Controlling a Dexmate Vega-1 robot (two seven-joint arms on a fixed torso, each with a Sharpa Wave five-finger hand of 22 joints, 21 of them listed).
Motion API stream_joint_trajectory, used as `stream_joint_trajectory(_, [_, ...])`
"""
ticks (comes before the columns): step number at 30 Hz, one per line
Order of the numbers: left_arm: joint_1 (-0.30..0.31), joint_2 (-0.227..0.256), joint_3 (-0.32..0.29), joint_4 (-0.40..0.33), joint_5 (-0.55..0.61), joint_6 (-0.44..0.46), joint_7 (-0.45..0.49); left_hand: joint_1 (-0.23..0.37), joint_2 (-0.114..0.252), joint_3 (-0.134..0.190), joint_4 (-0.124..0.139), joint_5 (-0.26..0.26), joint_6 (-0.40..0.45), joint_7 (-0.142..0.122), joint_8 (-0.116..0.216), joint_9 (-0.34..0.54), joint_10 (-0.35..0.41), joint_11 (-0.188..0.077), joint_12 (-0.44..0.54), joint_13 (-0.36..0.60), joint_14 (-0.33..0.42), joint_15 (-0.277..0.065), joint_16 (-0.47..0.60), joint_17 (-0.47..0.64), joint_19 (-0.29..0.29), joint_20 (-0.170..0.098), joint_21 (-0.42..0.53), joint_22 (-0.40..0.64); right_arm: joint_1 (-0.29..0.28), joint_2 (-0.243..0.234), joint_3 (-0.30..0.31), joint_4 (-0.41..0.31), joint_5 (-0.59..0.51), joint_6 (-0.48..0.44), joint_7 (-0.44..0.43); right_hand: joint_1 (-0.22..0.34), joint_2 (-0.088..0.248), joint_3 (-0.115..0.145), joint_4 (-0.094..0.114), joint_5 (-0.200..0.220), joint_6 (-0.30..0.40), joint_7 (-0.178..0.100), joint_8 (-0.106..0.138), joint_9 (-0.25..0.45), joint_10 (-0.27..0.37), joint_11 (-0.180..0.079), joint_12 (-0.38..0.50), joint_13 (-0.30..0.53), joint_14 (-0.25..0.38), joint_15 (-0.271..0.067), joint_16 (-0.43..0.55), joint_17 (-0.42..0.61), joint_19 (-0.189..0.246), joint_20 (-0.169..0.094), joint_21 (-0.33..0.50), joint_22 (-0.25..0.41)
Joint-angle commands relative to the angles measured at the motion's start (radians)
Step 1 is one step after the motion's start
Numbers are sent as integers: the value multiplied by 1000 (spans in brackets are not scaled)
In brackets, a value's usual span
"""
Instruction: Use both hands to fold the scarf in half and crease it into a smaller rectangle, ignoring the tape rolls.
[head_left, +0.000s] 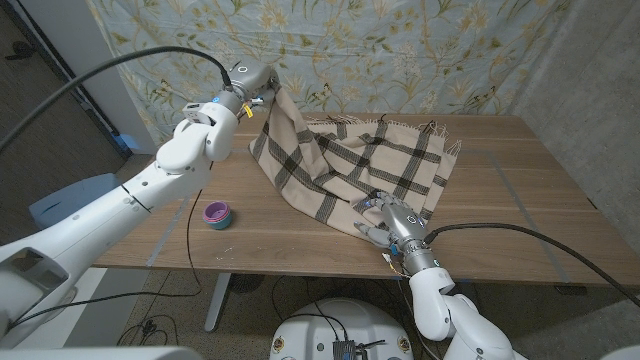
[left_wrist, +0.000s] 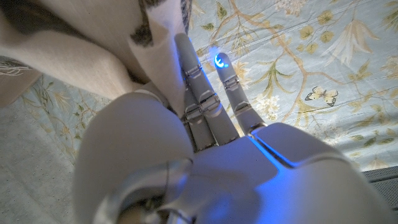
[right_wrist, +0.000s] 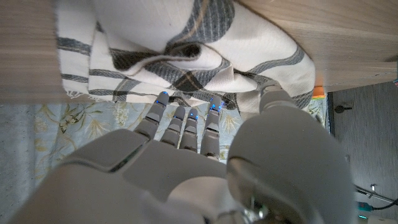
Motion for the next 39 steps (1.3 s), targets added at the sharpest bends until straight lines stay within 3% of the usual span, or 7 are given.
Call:
stream_joint_trajectory(1, [47, 17, -54, -14, -50, -53, 15, 14, 15, 25, -29, -4, 89, 63, 35, 126, 13, -20, -1, 7, 4, -12, -3, 5, -8, 1, 8, 1, 60, 25, -67, 52, -94, -85, -15, 54, 27, 23, -34, 13, 26, -10, -10, -13, 24, -12, 13, -1, 21, -9, 9, -4, 32, -12, 13, 1])
stream_joint_trajectory(5, [51, 15, -64, -4, -67, -63, 21, 13, 16, 25, -30, -5, 91, 63, 33, 124, 16, -19, -2, 6, 5, -12, -4, 6, -9, 1, 10, 0, 81, 20, -75, 62, -104, -106, 17, 95, 35, 40, -65, 16, 39, -24, -18, -24, 31, -19, 15, -3, 34, -20, 7, -12, 43, -16, 17, 0])
stream_joint_trajectory(23, [8, -14, -56, 59, -108, -118, 42, 6, 19, 25, -31, -6, 92, 65, 20, 115, 9, -19, -8, 11, 3, -9, -10, 15, -17, 0, 22, -3, 169, 0, -150, 111, -208, -239, 184, 124, 24, 49, -94, 18, 55, -30, -32, -37, 18, -26, 9, -6, 23, -24, -7, -22, 32, -18, 11, -1])
stream_joint_trajectory(27, [2, -17, -54, 64, -120, -124, 38, 6, 19, 26, -32, -6, 93, 64, 19, 116, 13, -18, -9, 10, 5, -12, -12, 13, -18, -1, 25, -4, 171, 7, -154, 135, -223, -245, 160, 149, 34, 60, -110, 21, 57, -36, -42, -42, 31, -35, 13, -8, 41, -37, -2, -24, 48, -27, 16, -1])
stream_joint_trajectory(30, [-3, -19, -49, 66, -119, -126, 34, 5, 19, 26, -33, -6, 93, 64, 19, 117, 11, -20, -9, 13, 5, -11, -13, 15, -17, 0, 27, -4, 159, 25, -144, 160, -223, -240, 97, 168, 55, 69, -118, 20, 78, -47, -48, -47, 69, -47, 27, -10, 87, -62, 17, -23, 92, -49, 32, -2])
stream_joint_trajectory(34, [-9, -21, -41, 68, -114, -124, 28, 3, 20, 26, -33, -6, 91, 63, 17, 117, 10, -20, -11, 13, 4, -10, -15, 16, -20, 0, 28, -5, 144, 41, -124, 179, -207, -222, 23, 165, 94, 72, -105, 10, 144, -49, -38, -50, 122, -54, 44, -13, 139, -83, 44, -15, 119, -63, 43, -2])
stream_joint_trajectory(39, [-16, -24, -33, 72, -113, -130, 23, 3, 20, 26, -33, -6, 91, 65, 17, 120, 10, -19, -11, 15, 4, -11, -16, 17, -21, 0, 30, -5, 133, 55, -106, 200, -186, -203, -48, 151, 116, 69, -89, -1, 166, -46, -40, -51, 159, -53, 55, -14, 158, -96, 57, -7, 137, -67, 50, -3])
